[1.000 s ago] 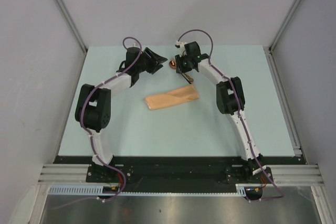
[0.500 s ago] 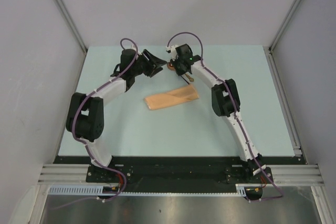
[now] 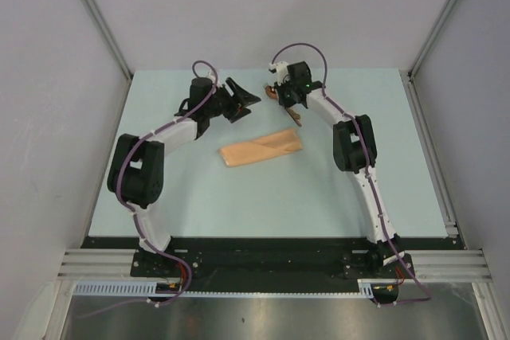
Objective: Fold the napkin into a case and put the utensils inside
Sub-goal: Pick up the spoon from the corner of the board, then pass from the right arm to the left
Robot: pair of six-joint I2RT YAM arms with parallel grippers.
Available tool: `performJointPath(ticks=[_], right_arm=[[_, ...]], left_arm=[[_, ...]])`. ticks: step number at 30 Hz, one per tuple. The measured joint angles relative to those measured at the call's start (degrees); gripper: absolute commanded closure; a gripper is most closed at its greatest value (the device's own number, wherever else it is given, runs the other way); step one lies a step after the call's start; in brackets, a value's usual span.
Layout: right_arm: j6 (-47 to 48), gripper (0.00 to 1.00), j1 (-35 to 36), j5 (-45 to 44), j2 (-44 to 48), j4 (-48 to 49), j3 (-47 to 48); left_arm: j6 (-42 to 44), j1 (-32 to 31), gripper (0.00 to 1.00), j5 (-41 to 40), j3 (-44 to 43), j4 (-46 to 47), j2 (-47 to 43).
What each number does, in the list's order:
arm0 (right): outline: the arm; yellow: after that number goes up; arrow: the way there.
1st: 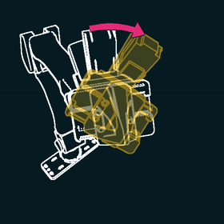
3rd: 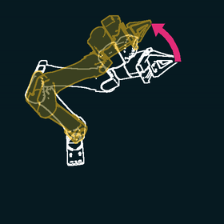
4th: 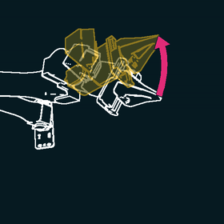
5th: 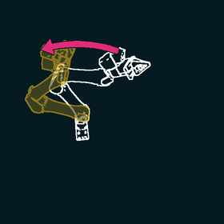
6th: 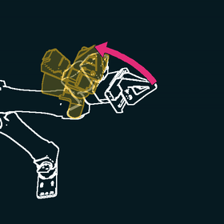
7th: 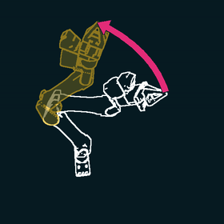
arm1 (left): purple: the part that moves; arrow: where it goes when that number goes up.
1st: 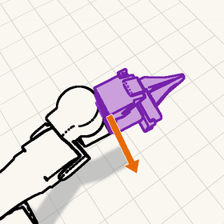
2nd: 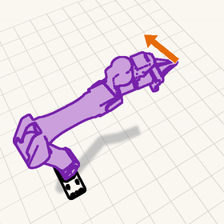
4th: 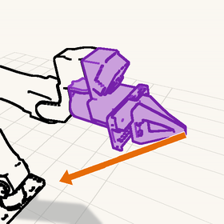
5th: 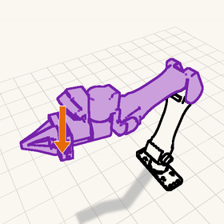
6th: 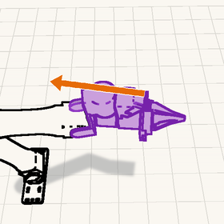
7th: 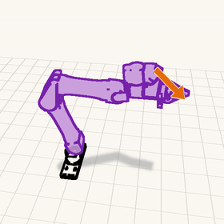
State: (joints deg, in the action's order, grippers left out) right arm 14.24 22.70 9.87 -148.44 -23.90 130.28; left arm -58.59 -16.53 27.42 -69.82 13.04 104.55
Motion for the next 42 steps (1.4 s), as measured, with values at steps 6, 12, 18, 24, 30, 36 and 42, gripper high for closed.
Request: performJointPath(ticks=[6, 12, 18, 24, 30, 36, 42], right_arm=[[0.39, 1.00, -3.82, 2.69, 3.50, 1.88, -0.52], [-7.17, 1.00, -5.35, 0.63, 12.63, 1.31, -3.23], [-30.32, 1.00, -5.27, -2.16, 30.36, 2.73, -19.89], [-46.84, 1.00, -4.76, -3.56, 40.22, 4.85, -33.83], [-54.31, 1.00, -2.84, -4.87, 42.45, 6.47, -42.93], [-58.90, 1.00, -0.70, -5.09, 46.01, 7.76, -48.30], [-59.25, 0.46, -1.33, 0.76, 50.73, 12.79, -54.55]], left_arm=[[-0.81, -3.48, 0.26, 0.24, -4.98, 1.20, 5.92], [3.43, -8.24, 0.23, -0.42, -11.96, -0.44, 8.26], [11.58, -13.40, 0.23, -3.93, -16.17, -3.78, 8.59], [14.10, -15.19, 0.23, -4.44, -11.52, -5.42, 7.91], [13.79, -15.19, 0.30, -2.84, -5.81, -4.63, 6.29], [11.85, -15.39, 0.78, 1.36, -4.70, -2.89, 6.21], [11.13, -15.23, 1.00, 7.74, -0.92, -1.57, 3.37]])
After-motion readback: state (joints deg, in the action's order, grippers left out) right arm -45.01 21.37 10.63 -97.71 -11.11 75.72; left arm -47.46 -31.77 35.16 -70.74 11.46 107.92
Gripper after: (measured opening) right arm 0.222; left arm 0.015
